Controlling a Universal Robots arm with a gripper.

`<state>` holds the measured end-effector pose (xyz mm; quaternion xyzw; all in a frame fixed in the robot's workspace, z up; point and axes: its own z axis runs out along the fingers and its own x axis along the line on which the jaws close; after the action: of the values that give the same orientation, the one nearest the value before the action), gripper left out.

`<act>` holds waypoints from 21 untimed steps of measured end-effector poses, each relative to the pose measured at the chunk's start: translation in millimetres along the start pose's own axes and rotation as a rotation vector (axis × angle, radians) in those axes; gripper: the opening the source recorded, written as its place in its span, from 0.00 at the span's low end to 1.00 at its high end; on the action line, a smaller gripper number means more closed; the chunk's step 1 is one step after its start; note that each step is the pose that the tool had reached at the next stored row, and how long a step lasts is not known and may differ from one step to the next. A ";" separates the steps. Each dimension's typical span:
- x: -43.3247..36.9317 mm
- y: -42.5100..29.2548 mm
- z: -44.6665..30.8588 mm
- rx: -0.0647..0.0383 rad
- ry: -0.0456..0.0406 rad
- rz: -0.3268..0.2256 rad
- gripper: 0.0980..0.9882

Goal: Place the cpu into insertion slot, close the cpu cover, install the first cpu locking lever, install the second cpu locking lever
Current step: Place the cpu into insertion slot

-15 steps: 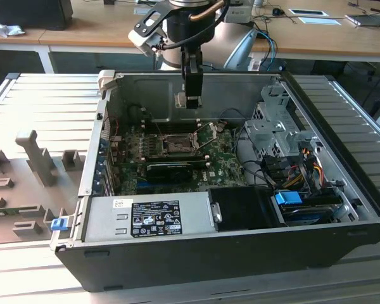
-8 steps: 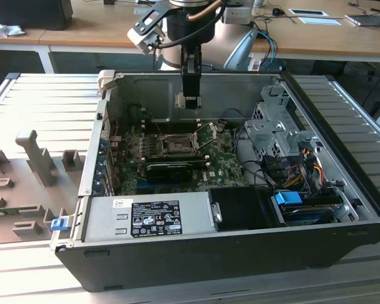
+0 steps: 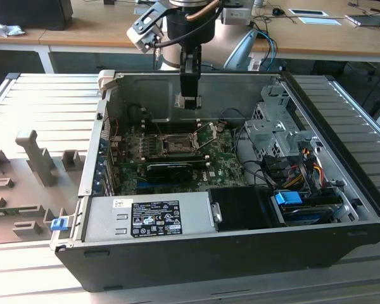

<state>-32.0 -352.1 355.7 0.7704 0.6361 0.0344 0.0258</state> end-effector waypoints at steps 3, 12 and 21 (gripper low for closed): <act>0.0 0.0 0.1 0.000 -0.0019 0.021 0.48; 0.0 0.0 0.3 -0.002 -0.0070 0.082 0.48; 0.0 0.0 0.6 -0.003 -0.0113 0.134 0.48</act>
<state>-32.0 -352.1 355.2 0.8114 0.5828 0.0326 0.0281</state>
